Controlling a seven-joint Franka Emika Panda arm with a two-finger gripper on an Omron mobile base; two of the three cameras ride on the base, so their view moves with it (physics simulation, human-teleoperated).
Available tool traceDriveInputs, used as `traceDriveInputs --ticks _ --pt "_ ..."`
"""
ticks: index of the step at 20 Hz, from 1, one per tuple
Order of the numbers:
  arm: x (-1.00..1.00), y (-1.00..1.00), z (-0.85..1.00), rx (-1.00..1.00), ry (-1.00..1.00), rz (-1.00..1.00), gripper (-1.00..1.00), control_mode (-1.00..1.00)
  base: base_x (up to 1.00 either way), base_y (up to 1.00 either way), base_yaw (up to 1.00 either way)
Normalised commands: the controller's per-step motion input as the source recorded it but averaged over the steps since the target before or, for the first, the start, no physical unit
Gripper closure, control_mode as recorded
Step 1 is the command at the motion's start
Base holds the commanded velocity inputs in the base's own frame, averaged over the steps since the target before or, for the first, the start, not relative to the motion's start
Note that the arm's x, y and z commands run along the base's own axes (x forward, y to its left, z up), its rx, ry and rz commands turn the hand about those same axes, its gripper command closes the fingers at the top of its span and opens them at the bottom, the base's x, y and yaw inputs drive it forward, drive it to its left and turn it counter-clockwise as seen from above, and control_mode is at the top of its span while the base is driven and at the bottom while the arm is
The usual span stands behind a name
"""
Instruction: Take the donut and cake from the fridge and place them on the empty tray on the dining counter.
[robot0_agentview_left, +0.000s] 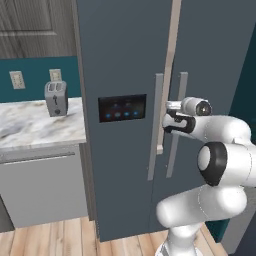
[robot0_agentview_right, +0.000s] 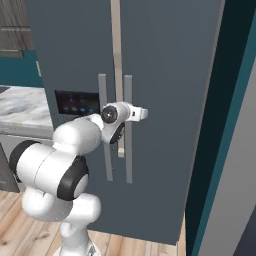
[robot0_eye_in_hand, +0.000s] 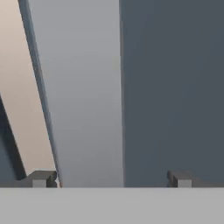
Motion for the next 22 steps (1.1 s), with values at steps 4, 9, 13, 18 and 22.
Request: traceDriveInputs --ticks 4,9,13,18,22 --pt "1.0 -0.36 0.0 0.02 0.12 0.01 -1.0 -1.0 0.0 0.0 0.0" --pt "1.0 -0.34 0.0 0.03 0.18 0.03 -1.0 -1.0 0.0 0.0 0.0" --pt "0.44 -0.33 0.01 0.0 0.17 0.04 1.0 -1.0 0.0 0.0 0.0" --pt "-0.99 -0.59 0.28 0.04 0.23 0.0 1.0 -1.0 0.0 0.0 0.0" --pt "-1.0 -0.44 0.44 0.02 0.23 0.0 1.0 -1.0 0.0 0.0 0.0"
